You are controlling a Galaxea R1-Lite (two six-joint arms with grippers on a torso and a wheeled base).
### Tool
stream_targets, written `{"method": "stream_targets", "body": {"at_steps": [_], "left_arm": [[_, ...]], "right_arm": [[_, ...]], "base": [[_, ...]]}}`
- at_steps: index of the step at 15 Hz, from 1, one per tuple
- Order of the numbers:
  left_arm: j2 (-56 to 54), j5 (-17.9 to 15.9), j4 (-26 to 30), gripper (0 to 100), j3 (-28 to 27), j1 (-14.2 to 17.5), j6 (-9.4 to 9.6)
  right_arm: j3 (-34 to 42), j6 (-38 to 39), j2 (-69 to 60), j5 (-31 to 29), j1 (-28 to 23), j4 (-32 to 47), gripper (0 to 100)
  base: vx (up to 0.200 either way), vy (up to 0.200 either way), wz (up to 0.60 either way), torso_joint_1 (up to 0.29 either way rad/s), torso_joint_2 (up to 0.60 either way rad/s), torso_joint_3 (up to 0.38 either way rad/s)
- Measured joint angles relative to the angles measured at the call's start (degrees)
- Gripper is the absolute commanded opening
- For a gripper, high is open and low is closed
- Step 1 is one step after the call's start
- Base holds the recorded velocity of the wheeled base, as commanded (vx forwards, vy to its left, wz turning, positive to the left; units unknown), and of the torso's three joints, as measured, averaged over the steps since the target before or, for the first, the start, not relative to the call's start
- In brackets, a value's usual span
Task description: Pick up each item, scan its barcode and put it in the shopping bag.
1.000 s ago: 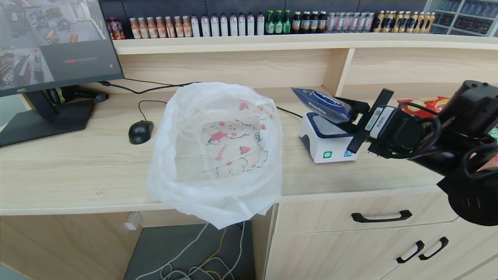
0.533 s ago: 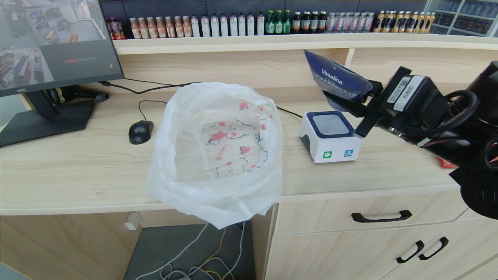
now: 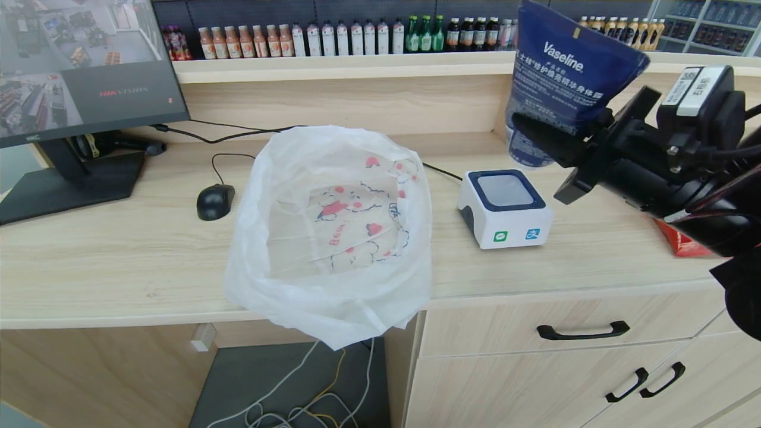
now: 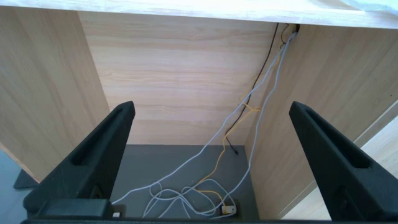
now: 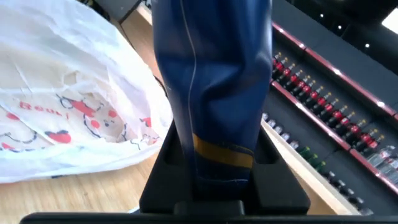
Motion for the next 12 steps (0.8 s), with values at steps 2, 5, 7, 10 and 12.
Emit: {"method": "stream_targets", "body": {"at_steps": [2,5,7,10,12], "left_arm": [[0.0,0.0,0.0,100,0.0,0.0,0.0],[0.0,0.0,0.0,100,0.0,0.0,0.0],[0.0,0.0,0.0,100,0.0,0.0,0.0],[0.0,0.0,0.0,100,0.0,0.0,0.01],[0.0,0.0,0.0,100,0.0,0.0,0.04]], "right_arm": [[4.2,10.5,-0.1,-7.0,0.7,-7.2,0],[9.4,20.0,0.1,-18.8,3.1,-14.7,0],[12.0,21.0,0.2,-22.8,4.3,-15.6,0],[14.1,22.9,0.3,-30.2,6.7,-15.5,0],[14.0,25.6,0.3,-36.0,8.3,-15.6,0]], "base": [[0.0,0.0,0.0,0.0,0.0,0.0],[0.0,0.0,0.0,0.0,0.0,0.0],[0.0,0.0,0.0,0.0,0.0,0.0],[0.0,0.0,0.0,0.0,0.0,0.0],[0.0,0.0,0.0,0.0,0.0,0.0]]}}
